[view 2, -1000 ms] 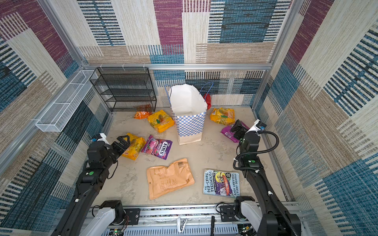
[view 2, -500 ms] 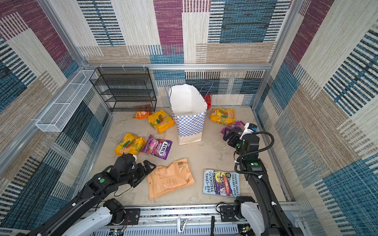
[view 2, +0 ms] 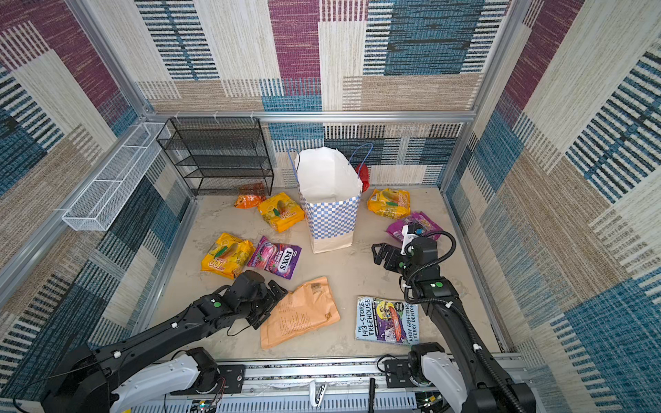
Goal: Place the snacks into the paper bag
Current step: 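Move left gripper to the tan kraft pouch while right gripper reaches toward the bag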
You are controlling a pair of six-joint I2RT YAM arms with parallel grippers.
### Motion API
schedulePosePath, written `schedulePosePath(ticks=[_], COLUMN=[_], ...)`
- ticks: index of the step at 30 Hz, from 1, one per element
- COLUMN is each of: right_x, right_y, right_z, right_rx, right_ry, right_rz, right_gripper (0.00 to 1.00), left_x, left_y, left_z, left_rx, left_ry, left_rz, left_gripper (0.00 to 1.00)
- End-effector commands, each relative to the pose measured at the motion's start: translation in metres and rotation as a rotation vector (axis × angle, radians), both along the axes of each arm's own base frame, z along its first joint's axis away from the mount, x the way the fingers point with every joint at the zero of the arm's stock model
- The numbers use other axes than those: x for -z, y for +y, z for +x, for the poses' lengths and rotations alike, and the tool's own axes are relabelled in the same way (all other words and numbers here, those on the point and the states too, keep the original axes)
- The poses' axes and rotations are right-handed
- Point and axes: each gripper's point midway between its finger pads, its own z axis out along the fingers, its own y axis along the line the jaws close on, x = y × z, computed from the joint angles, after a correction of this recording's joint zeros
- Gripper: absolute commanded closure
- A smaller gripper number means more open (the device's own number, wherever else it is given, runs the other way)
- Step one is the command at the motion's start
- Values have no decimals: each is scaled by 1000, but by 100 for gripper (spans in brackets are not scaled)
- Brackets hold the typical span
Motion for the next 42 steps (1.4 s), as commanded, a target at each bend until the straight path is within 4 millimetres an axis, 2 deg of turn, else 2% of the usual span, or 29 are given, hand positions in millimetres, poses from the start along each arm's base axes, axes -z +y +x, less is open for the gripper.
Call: schedulePosePath(ticks=[1, 8, 16, 19, 21, 23, 26, 31, 33, 36, 39, 42], right_x=[0, -1, -2, 2, 3, 5, 9, 22, 27, 32, 37, 40], right_y=[9, 17, 23, 28, 30, 32, 37, 52, 61, 77, 90, 103], right_z=[-3, -6, -12, -14, -14, -14, -14, -10, -7, -3, 3, 6], right_rx=[-41, -70, -78, -84, -86, -90, -105, -142, -162, -199, -233, -264], right_ry=[-5, -3, -2, 10, 13, 14, 21, 45, 53, 64, 75, 85], right_rz=[16, 30, 84, 107, 111, 110, 102, 102, 103, 93, 84, 84], right_gripper=[0, 0, 0, 0, 0, 0, 0, 0, 0, 0, 1, 1], left_x=[-5, -4, 4, -13, -42, -76, -109, -117, -110, -93, -65, -46], left_y=[-4, -7, -35, -58, -71, -78, -71, -33, -20, -12, -18, -25], left_z=[22, 59, 133, 166, 182, 189, 175, 116, 87, 49, 18, -2], left_rx=[-60, -70, -37, 1, 43, 86, 107, -10, -44, -73, -86, -84], left_ry=[-70, -126, -150, -182, -240, -302, -317, -281, -257, -202, -108, -57], left_rz=[-20, 79, 62, -21, -49, -59, -61, -140, -175, -200, -226, -213], left_gripper=[0, 0, 1, 1, 1, 0, 1, 0, 1, 6, 10, 12])
